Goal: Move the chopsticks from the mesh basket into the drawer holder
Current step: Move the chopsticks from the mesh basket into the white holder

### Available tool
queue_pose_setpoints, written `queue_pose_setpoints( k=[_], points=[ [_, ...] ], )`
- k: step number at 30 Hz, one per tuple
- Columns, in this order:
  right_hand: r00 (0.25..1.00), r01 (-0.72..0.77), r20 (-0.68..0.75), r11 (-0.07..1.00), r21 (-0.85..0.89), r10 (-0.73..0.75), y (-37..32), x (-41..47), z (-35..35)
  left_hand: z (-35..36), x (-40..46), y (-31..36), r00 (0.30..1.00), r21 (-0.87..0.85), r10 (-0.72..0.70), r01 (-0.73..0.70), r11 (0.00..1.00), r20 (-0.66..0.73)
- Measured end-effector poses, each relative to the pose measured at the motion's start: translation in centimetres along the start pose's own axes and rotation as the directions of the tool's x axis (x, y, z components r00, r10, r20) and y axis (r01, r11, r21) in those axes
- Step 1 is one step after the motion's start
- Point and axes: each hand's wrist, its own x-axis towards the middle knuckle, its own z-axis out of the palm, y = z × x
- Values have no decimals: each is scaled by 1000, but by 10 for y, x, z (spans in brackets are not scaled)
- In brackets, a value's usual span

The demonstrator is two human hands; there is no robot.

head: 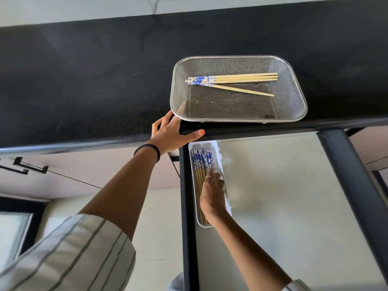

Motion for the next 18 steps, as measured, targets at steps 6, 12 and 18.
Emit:
queue_pose_setpoints(
  k=[6,12,18],
  points=[
    [999,26,29,999,-19,-25,5,-13,0,1,1,0,1000,4,0,0,1000,-13],
    [999,48,20,999,19,-48,10,-16,2,-1,-1,1,1000,2,-4,4,1000,3],
    [998,64,17,997,48,-65,9,-5,4,-2,-2,4,1000,15,-7,7,1000,2]
  ],
)
